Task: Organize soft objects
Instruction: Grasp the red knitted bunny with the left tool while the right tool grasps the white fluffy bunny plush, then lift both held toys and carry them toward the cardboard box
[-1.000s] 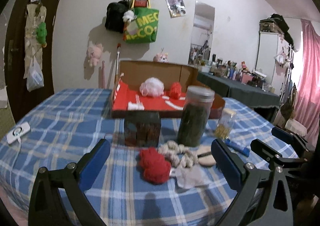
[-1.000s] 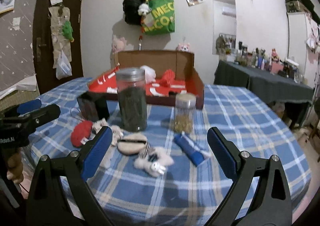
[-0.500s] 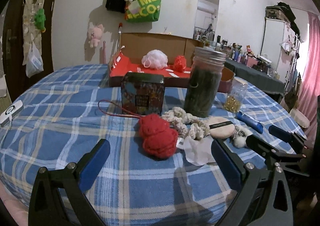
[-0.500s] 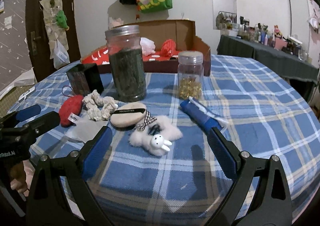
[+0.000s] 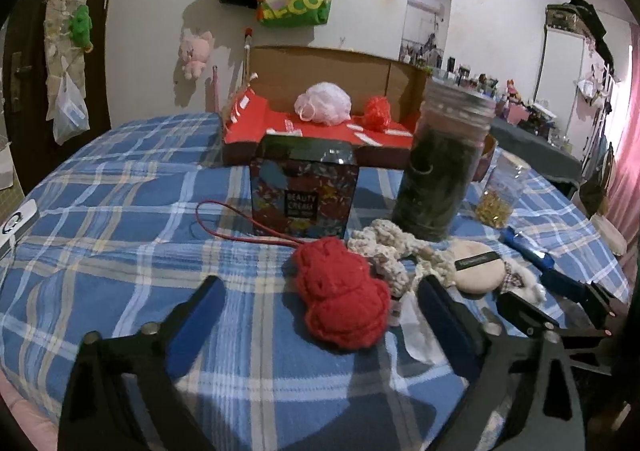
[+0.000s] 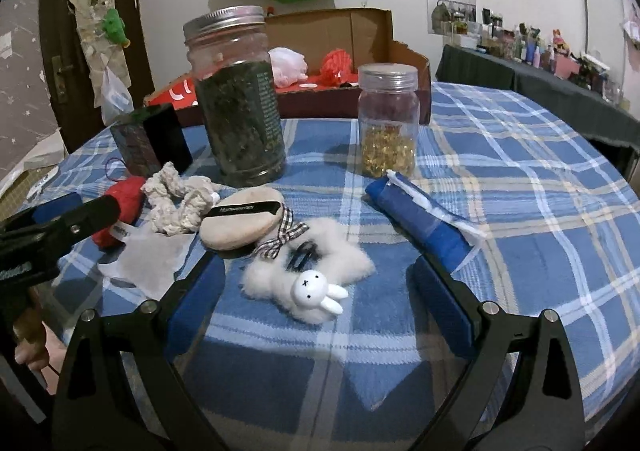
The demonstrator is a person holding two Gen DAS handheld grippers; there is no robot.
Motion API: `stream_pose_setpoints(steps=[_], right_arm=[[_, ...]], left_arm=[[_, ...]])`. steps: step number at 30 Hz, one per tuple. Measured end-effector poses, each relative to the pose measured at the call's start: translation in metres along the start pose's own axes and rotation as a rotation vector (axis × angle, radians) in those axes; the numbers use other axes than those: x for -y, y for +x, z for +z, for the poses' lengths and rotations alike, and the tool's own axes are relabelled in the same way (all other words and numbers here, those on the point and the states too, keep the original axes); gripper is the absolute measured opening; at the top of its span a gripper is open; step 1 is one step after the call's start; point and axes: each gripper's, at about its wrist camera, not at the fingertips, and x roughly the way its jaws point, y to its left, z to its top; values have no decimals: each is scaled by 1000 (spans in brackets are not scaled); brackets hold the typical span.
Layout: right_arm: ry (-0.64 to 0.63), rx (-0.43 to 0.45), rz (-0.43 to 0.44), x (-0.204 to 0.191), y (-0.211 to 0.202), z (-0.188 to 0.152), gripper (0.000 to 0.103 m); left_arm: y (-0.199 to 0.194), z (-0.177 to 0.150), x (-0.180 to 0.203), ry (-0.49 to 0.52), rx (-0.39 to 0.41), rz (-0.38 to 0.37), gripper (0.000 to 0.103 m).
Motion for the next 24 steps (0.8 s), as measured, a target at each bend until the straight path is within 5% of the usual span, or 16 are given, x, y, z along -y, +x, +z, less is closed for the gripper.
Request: stream_pose_setpoints(steps=[3, 6, 11, 24], right_arm=[[-27, 5, -5, -4, 2, -1, 92], [-54, 14, -15, -7, 1, -3, 58], [-23, 37, 48, -1, -6, -2, 57], [-43, 136, 43, -4, -28, 10, 57]], left_arm=[[15, -2, -1, -3, -58, -30, 63], [16, -6, -1, 0, -52, -85, 48], [10, -8, -3, -26, -43, -118, 46], [-21, -3, 28, 81, 48, -179, 46]])
